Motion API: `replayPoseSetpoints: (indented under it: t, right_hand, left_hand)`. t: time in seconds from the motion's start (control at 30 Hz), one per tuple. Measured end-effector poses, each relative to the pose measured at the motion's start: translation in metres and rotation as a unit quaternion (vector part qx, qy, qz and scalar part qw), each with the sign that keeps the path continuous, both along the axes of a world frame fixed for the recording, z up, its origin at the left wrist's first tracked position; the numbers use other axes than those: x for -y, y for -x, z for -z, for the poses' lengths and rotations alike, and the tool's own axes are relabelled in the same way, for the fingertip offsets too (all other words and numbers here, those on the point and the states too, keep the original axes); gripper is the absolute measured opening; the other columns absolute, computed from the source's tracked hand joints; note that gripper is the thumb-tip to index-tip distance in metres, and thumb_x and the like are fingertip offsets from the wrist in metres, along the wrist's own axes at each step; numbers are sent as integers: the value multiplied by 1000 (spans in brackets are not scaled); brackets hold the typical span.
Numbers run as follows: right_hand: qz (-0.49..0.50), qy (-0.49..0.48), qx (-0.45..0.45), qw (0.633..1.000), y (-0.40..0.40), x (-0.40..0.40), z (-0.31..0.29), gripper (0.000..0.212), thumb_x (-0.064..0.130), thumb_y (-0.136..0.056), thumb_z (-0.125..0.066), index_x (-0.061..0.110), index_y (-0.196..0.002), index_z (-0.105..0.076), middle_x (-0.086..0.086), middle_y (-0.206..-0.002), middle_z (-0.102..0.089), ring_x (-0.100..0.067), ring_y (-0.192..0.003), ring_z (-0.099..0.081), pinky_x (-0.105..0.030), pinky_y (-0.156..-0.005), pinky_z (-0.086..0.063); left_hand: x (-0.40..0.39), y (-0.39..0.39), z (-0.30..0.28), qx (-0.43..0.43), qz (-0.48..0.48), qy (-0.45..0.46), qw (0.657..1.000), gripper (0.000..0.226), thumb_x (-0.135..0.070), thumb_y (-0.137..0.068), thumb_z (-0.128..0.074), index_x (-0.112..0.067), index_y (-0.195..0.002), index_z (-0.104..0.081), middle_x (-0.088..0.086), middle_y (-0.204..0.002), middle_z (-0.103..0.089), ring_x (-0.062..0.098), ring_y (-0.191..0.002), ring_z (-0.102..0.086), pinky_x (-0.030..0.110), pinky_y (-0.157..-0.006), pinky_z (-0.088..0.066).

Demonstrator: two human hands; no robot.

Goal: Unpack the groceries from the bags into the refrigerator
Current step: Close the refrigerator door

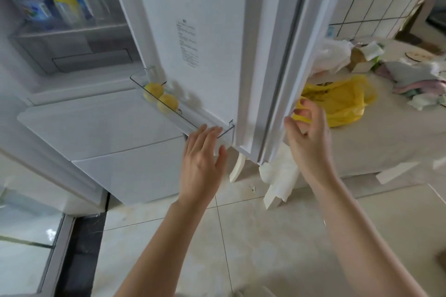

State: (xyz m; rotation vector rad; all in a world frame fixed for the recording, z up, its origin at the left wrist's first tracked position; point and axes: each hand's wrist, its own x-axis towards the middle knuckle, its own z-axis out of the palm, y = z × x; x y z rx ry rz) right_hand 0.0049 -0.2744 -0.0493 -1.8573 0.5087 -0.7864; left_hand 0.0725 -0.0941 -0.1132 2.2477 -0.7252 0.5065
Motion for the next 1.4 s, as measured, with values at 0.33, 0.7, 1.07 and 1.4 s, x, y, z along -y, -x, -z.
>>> replayPoseSetpoints:
  t: [0.33, 0.7, 1.07, 1.4]
  right_hand:
    - [-54, 35, 7, 998, 1, 1, -4, 19, 19, -95, -52, 11, -112, -54, 3, -105, -59, -14, -97, -59, -11, -71, -45]
    - [-226, -13, 23, 974, 22, -61, -16, 20, 30, -98, -50, 15, -108, -57, 10, -99, -65, -2, -94, -62, -15, -77, -48]
    - [-376, 8, 47, 925, -6, -177, -36, 40, 35, -91, -58, 24, -128, -46, 5, -130, -53, -11, -121, -53, -35, -92, -53]
    - [-382, 65, 79, 918, -77, -273, -50, 45, 32, -89, -59, 21, -131, -47, 6, -130, -48, -9, -116, -54, -33, -93, -52]
  left_hand:
    - [-11, 14, -4, -29, -46, -13, 998, 26, -8, -89, -62, -8, -115, -62, 11, -125, -62, 26, -132, -47, 44, -105, -43]
    - [-68, 36, -17, -114, -150, 55, 980, 27, -9, -93, -59, -9, -120, -59, 12, -137, -53, 27, -137, -41, 42, -98, -46]
    - [-173, 33, -25, -117, -176, 116, 971, 38, -12, -97, -53, -15, -135, -53, -5, -137, -55, 4, -131, -44, 13, -107, -32]
    - [-242, 18, -41, -87, -178, 378, 904, 40, -25, -102, -38, -15, -139, -49, -2, -135, -58, 16, -128, -52, 46, -105, -45]
